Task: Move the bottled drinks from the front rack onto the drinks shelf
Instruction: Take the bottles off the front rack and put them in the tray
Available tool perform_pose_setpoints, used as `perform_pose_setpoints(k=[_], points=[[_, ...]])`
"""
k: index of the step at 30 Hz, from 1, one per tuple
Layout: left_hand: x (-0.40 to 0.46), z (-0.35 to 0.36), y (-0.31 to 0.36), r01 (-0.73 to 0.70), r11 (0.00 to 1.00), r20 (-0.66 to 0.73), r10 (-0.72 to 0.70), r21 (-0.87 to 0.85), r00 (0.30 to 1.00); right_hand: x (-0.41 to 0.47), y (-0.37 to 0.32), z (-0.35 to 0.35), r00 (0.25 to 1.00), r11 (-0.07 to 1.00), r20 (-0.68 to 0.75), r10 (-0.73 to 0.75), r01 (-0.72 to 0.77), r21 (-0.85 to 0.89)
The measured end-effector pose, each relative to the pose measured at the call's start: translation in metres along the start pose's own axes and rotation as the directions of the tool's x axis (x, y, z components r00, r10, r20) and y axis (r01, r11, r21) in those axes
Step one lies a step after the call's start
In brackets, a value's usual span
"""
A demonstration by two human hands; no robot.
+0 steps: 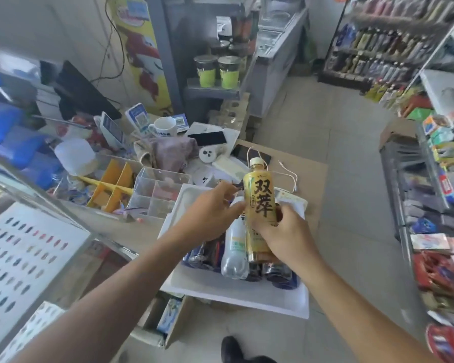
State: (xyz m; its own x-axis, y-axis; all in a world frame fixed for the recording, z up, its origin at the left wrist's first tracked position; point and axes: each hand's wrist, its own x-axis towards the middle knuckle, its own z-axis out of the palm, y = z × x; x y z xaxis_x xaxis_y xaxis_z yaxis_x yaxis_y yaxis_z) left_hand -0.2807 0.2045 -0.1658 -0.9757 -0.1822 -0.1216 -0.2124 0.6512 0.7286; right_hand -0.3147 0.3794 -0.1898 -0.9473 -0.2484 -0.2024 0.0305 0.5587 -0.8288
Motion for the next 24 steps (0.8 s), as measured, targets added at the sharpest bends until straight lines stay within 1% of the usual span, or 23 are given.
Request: perform_pose_setpoints(k=[3, 7, 11, 13, 16, 24], points=[[-0.008, 0.001, -0.017, -0.025, 0.988, -0.059, 0.034, 0.154, 0.998, 0.008, 0.023, 0.008, 0.997, 0.992, -0.038, 0.073, -0.077, -0.095], [-0.017, 0.002, -0.028, -0.014, 0.965, -0.068, 0.033, 0.261, 0.997, 0.009, 0.043, 0.024, 0.988, 0.948, -0.077, 0.133, -0.150, -0.281], [-0.023, 0.002, -0.033, -0.009, 0.944, -0.068, 0.033, 0.329, 0.997, 0.008, 0.042, 0.029, 0.989, 0.854, -0.041, 0.139, -0.141, -0.501], [-0.027, 0.003, -0.035, -0.018, 0.925, -0.068, 0.047, 0.379, 0.997, 0.009, 0.037, 0.025, 0.988, 0.809, -0.006, 0.156, -0.131, -0.573], [-0.031, 0.007, -0.037, -0.029, 0.894, -0.054, 0.059, 0.447, 0.997, 0.008, 0.034, 0.022, 0.987, 0.799, 0.014, 0.163, -0.124, -0.588], [-0.034, 0.012, -0.041, -0.046, 0.872, -0.052, 0.082, 0.487, 0.995, 0.009, 0.033, 0.020, 0.986, 0.754, 0.054, 0.158, -0.085, -0.652]])
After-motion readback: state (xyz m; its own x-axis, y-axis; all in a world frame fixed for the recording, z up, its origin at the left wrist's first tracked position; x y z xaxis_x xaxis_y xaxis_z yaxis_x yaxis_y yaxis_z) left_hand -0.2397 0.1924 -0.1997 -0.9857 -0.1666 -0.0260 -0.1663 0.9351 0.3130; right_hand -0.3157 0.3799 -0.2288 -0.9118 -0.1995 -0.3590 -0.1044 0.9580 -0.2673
